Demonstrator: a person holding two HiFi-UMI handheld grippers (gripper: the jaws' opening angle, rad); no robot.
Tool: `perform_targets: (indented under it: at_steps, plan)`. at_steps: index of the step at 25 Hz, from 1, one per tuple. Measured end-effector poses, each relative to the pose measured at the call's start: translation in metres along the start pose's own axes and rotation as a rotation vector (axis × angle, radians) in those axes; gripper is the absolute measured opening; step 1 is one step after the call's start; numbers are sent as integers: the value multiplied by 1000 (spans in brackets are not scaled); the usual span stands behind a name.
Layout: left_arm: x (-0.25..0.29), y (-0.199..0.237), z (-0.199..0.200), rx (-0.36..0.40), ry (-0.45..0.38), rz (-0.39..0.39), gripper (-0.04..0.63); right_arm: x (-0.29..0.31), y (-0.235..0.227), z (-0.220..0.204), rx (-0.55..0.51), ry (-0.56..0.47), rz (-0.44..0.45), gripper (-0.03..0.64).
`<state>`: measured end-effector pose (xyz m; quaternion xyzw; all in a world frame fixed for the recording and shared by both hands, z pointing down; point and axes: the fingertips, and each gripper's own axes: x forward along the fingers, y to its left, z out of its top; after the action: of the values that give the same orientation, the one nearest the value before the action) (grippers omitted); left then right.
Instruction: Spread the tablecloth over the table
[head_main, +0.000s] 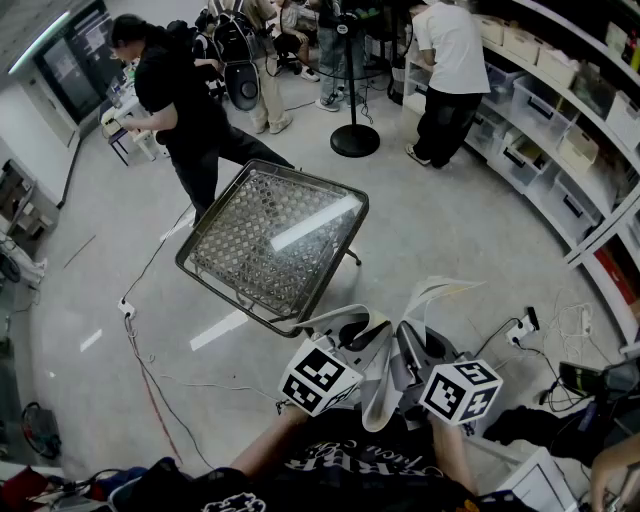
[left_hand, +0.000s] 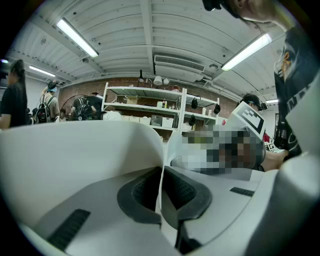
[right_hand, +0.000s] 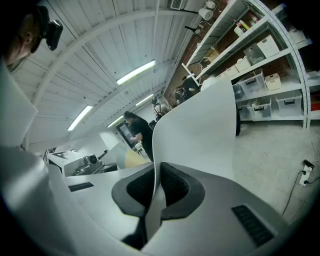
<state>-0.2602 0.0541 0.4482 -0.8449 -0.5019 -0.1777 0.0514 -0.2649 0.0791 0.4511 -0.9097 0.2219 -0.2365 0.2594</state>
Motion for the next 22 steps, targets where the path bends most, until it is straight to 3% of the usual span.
perform_targets:
  at_steps: [6, 14, 22]
  plan:
    - [16, -5, 8, 4, -5, 7, 29, -2, -19, 7, 6, 16, -3, 18]
    - [44, -17, 10, -55, -13, 30, 29, -15, -48, 15, 72, 32, 28, 18]
    - [55, -29, 7, -49, 8, 40, 29, -25, -62, 12, 78, 11, 59, 18]
